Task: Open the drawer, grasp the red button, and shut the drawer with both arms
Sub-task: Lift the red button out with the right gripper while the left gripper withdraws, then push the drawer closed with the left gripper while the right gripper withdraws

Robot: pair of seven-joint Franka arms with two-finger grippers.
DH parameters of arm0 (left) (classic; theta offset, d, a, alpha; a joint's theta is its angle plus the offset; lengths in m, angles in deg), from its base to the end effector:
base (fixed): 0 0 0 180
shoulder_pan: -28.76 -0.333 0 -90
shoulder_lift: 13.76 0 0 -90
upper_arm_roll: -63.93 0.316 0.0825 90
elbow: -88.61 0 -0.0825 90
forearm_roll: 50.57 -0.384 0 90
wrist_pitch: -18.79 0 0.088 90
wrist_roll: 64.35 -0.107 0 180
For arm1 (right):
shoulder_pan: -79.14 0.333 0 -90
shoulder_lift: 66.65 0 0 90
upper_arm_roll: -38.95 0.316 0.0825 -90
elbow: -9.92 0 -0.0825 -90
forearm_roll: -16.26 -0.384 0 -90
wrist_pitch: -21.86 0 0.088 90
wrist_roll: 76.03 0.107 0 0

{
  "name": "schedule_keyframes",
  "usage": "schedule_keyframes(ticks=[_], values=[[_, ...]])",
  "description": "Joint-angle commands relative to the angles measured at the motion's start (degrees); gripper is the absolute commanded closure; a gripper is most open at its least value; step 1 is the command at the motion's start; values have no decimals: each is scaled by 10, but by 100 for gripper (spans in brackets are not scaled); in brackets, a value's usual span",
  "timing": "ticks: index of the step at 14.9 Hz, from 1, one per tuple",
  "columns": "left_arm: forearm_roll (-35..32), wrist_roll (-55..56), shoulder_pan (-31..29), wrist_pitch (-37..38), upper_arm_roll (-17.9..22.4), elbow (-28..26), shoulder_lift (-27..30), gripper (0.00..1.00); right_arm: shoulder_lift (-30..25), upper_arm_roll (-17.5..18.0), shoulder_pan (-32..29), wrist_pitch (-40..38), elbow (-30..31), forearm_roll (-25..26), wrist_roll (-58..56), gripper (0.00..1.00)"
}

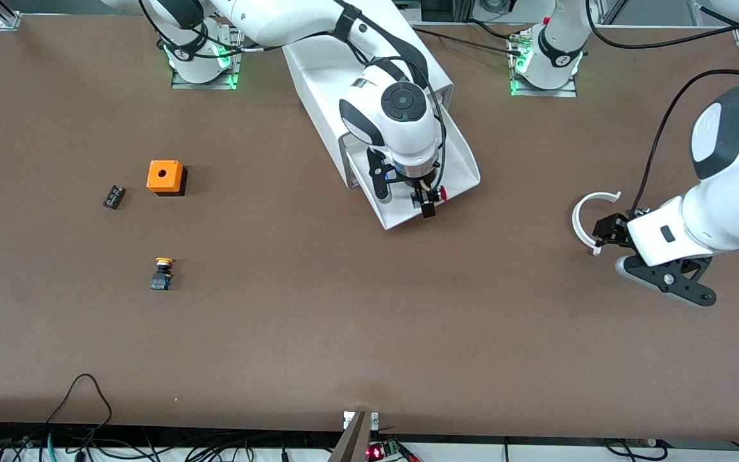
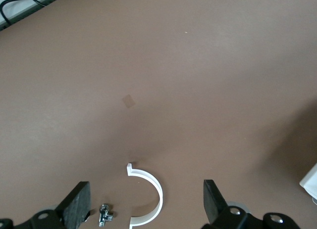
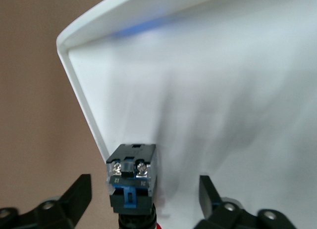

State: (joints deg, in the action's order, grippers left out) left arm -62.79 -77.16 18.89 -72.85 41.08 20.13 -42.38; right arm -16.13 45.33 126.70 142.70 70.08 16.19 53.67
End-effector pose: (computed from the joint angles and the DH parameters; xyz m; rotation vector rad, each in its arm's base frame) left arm 0.6857 -0.0695 0.5086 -3.0458 0.6555 0.0942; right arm 0.4900 0.6201 0.3245 -2.2910 1.8735 0.1319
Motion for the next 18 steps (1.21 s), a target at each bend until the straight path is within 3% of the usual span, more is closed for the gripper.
schedule_keyframes(ticks=[1, 2, 3, 5, 7, 11, 18], values=[[-11, 59, 9, -4, -3, 13, -11, 0, 2, -6, 5, 1, -10, 4, -7, 73], [-12, 91, 10, -4, -4, 12, -11, 0, 1, -6, 4, 0, -10, 4, -7, 90], [-12, 124, 9, -5, -5, 11, -11, 0, 0, -5, 2, -1, -10, 3, -7, 100], [-10, 174, 8, -5, -7, -2, -9, 0, -3, -6, 1, -7, -12, 3, -7, 100], [34, 210, 6, -5, -6, -16, -6, 0, -13, -8, 0, -13, -14, 3, -15, 100], [79, 314, 0, -26, -6, -57, -4, 0, -38, -8, -19, -61, -20, 3, -115, 100], [76, 494, 6, -339, -68, -351, 69, 0, -92, -1, -110, -134, -21, -12, -385, 100]])
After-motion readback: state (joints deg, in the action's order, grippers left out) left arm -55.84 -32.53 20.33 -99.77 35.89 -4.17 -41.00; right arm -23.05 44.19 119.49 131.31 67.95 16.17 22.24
